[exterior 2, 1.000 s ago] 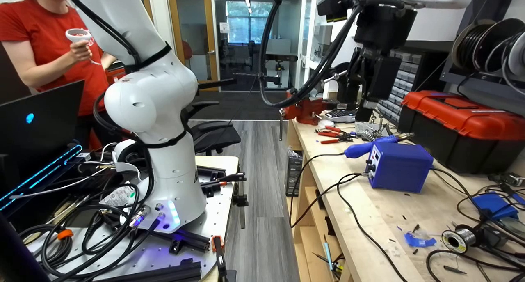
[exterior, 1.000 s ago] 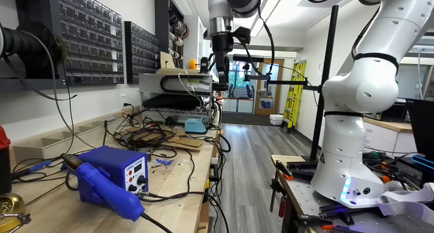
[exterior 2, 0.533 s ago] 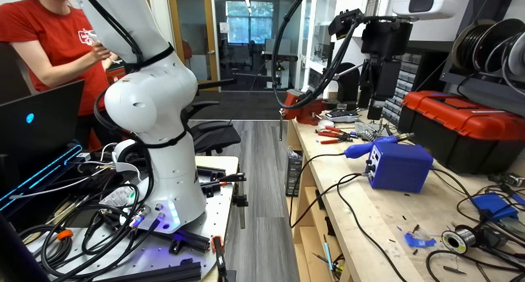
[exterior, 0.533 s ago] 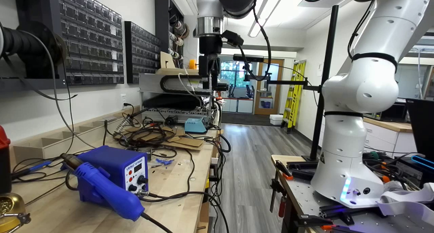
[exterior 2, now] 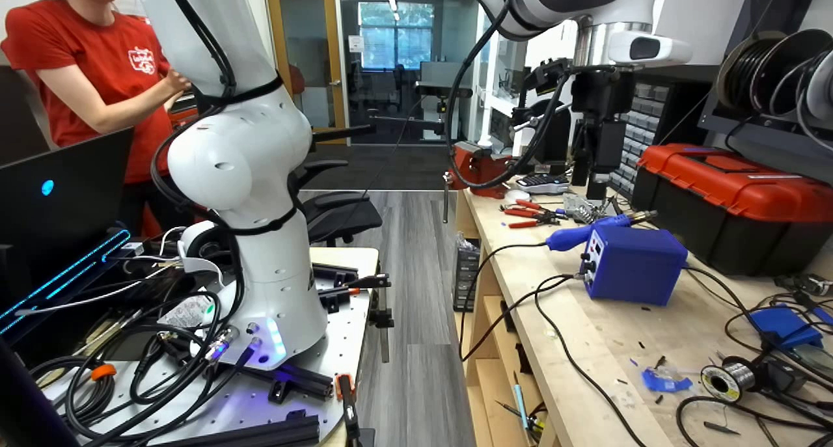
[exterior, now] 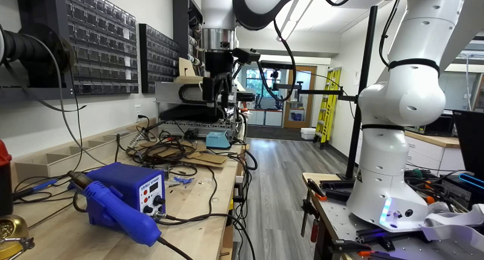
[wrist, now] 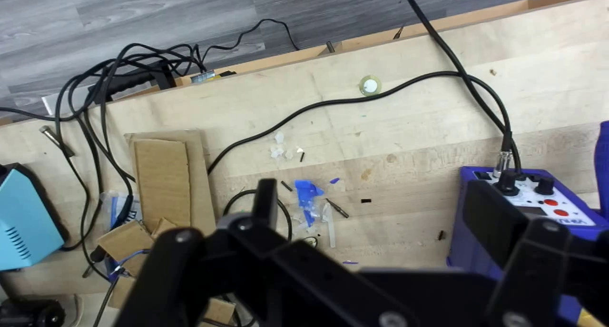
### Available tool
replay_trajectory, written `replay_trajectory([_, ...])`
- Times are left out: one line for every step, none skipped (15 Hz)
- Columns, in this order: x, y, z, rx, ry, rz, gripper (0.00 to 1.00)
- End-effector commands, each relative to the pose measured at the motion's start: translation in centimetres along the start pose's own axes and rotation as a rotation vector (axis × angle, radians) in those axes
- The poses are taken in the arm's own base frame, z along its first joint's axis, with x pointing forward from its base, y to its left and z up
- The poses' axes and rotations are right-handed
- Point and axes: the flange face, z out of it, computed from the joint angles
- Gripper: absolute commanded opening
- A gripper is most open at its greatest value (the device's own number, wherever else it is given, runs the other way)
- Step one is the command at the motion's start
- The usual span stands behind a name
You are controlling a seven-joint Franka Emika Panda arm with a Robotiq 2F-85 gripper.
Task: Pick the heat gun and put it on the counter
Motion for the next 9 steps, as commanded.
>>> replay_trajectory([0.5, -3.0, 0.1, -0.001, 0.013, -0.019, 1.0])
replay_trajectory([0.5, -3.7, 0.1, 0.004, 0.012, -0.036, 1.0])
replay_trajectory([0.1, -2.6, 0.5, 0.001, -0.004, -0.04, 1.0])
replay_trajectory([0.2, -3.2, 0.5, 0.002, -0.004, -0.052, 1.0])
replay_trajectory([0.2, -3.5, 0.5, 0.002, -0.003, -0.058, 1.0])
replay_trajectory([0.2, -3.6, 0.4, 0.003, -0.003, -0.06, 1.0])
replay_trajectory([0.2, -3.6, 0.4, 0.003, -0.002, -0.059, 1.0])
replay_trajectory([0.2, -3.6, 0.4, 0.003, -0.002, -0.059, 1.0])
replay_trajectory([0.2, -3.6, 0.4, 0.003, -0.002, -0.059, 1.0])
